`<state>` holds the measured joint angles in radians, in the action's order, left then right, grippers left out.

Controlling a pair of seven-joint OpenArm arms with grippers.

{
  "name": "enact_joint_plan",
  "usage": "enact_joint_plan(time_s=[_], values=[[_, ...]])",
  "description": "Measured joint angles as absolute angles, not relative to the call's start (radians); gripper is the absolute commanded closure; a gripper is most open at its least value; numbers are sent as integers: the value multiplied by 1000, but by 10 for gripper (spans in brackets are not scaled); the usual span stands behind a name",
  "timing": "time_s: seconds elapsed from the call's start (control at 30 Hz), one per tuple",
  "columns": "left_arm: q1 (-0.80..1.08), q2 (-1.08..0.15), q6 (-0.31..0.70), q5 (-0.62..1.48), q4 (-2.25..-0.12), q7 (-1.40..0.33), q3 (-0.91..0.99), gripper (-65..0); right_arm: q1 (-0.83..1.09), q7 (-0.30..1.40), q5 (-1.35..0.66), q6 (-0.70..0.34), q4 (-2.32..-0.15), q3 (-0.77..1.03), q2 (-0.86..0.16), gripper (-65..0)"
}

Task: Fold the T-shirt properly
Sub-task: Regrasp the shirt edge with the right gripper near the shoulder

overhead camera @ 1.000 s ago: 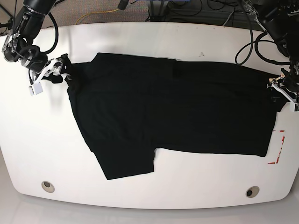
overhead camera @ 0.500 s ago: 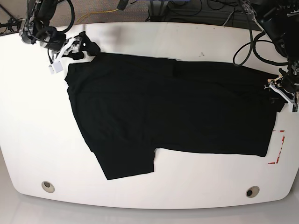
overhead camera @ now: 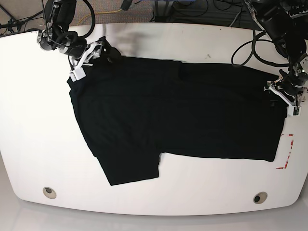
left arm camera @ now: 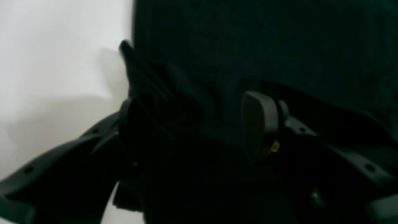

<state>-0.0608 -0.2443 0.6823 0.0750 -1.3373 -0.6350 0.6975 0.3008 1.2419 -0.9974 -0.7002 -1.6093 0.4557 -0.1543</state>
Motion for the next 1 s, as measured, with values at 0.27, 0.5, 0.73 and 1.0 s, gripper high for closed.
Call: enact_joint_plan(time_s=[0.27,0.5,0.73,1.0], values=[[-52,-255,682,75,-1337,-634,702,-396,298,1268,-979,-699,-1609,446,-139,-293],[-47,-256,682,75,-1337,-634,702,-396,300,1283,-968,-693,-1640,445,-139,-48],[-47,-253,682,75,-1337,-635,702,-396,303,1329,-1005,-693,-1699,445,-141,0],[-46,-253,682,74,-1337,-635,702,-396,382,1332,-1184,-693,-1818,442,-202,0]])
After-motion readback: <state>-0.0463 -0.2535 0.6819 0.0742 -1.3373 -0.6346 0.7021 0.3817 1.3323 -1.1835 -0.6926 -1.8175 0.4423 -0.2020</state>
